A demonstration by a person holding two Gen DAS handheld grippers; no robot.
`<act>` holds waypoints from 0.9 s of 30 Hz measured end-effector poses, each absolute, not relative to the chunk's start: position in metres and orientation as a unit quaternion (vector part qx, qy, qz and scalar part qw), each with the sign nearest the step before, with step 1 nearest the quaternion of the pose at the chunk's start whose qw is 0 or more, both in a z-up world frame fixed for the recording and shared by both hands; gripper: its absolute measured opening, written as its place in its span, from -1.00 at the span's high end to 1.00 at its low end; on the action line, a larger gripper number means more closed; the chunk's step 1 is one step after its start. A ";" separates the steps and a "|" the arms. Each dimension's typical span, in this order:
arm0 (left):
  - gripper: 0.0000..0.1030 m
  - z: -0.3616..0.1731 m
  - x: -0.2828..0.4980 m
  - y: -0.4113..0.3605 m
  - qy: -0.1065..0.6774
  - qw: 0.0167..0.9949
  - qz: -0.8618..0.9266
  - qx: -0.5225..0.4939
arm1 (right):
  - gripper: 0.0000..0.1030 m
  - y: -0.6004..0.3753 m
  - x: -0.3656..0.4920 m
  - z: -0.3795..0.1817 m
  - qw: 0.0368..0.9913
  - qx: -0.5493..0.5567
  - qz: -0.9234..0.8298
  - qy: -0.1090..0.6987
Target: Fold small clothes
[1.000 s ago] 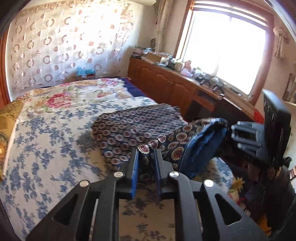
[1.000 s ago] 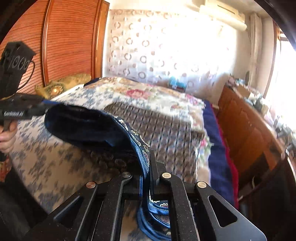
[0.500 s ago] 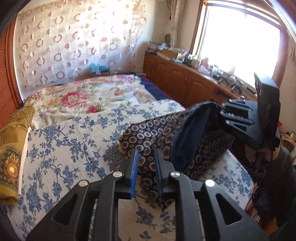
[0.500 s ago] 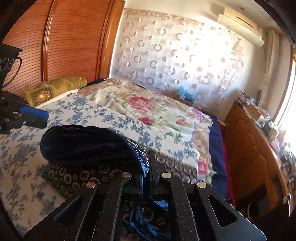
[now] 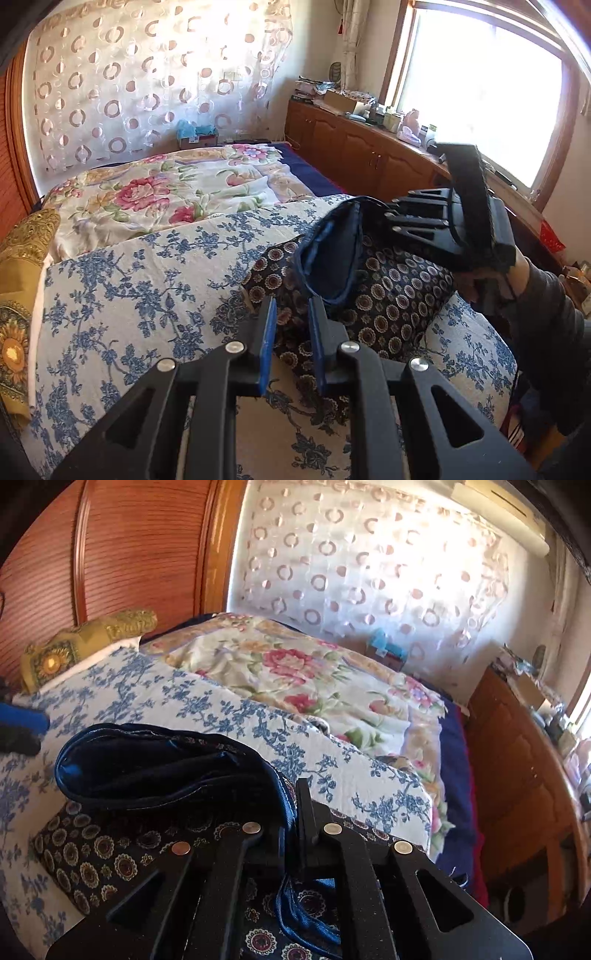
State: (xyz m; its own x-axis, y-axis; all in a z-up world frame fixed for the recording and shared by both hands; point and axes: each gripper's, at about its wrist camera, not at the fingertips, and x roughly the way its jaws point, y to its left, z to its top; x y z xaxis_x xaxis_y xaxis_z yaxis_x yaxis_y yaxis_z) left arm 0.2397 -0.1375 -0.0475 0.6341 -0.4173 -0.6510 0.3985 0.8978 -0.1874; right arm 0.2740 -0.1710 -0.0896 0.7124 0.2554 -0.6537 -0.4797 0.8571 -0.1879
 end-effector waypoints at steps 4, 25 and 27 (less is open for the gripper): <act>0.69 -0.055 0.245 -0.143 0.367 0.899 -0.239 -0.017 | 0.02 -0.181 0.274 -0.077 0.920 -0.152 0.184 0.310; 0.28 -0.101 0.303 -0.160 0.429 0.882 -0.193 0.028 | -0.20 -0.299 0.242 -0.104 0.916 -0.081 0.094 0.382; 0.26 -0.105 0.308 -0.159 0.440 0.878 -0.186 0.030 | -0.22 -0.304 0.247 -0.110 0.914 -0.067 0.095 0.388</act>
